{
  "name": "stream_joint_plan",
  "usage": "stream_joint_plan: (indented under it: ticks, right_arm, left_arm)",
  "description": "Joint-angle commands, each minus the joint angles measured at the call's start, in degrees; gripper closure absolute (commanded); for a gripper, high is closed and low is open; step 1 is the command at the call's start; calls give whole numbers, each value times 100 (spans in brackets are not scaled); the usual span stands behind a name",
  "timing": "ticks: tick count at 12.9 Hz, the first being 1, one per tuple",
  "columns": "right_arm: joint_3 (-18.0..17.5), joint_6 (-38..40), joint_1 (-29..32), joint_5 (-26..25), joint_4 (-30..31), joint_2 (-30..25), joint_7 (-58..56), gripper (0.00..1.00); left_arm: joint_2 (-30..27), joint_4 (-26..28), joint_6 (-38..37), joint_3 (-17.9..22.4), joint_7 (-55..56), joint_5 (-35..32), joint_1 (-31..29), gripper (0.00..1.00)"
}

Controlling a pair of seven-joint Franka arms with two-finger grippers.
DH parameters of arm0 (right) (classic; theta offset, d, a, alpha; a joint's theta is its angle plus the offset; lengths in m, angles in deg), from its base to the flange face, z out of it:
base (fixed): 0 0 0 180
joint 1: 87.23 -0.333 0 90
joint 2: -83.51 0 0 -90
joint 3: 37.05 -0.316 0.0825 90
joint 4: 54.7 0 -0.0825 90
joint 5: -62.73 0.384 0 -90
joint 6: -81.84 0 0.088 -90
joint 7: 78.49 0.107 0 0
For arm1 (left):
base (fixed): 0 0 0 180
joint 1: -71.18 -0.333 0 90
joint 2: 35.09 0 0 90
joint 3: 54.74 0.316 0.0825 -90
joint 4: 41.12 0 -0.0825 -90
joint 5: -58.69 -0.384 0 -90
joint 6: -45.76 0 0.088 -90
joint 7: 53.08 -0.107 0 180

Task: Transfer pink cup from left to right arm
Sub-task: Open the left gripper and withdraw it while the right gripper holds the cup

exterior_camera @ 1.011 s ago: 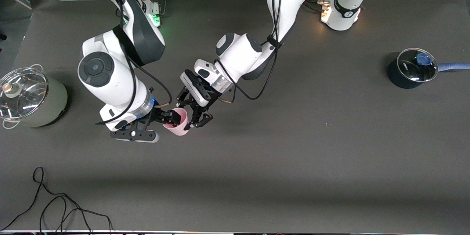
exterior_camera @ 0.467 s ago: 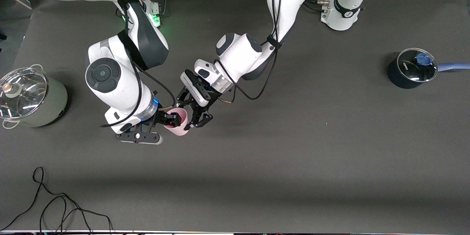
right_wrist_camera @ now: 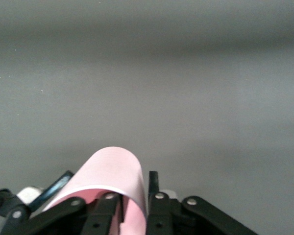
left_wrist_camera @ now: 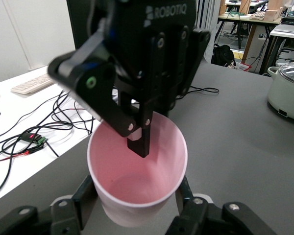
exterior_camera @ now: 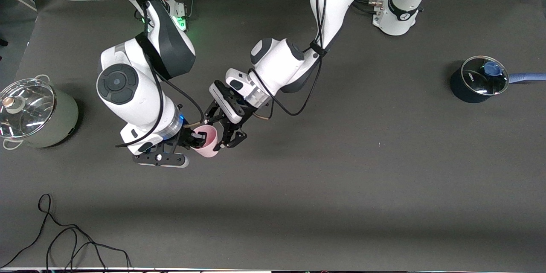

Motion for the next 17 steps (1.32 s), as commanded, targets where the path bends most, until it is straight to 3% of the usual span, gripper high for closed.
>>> stream_joint_plan:
  ticks: [1,4,5,6,7,13,17]
  right_arm:
    - [74,69,-10,-74,-48,-41,74,100]
    - [83,78,-10,-74,-57,-50,91,100]
    - [83,78,-10,-74,-66,-50,91,100]
    - [83,87,-10,-74,-66,-85,83,100]
    - [83,87,-10,-74,-57,-111,82,100]
    - [109,175,34,-83,-48,-199,-5,100]
    - [512,508,51,-39,-39,-314,-776,100]
  left_arm:
    - [-24,-3,30,118,157,-37,81,98]
    - [-24,-3,30,118,148,-37,81,96]
    - [-24,-3,30,118,148,-37,81,86]
    - [-24,-3,30,118,148,-37,81,29]
    - [-24,-3,91,126,104,-80,72,0]
    - [-59,40,118,126,113,-379,2,0]
    - [-77,84,-109,109,60,-791,-541,0]
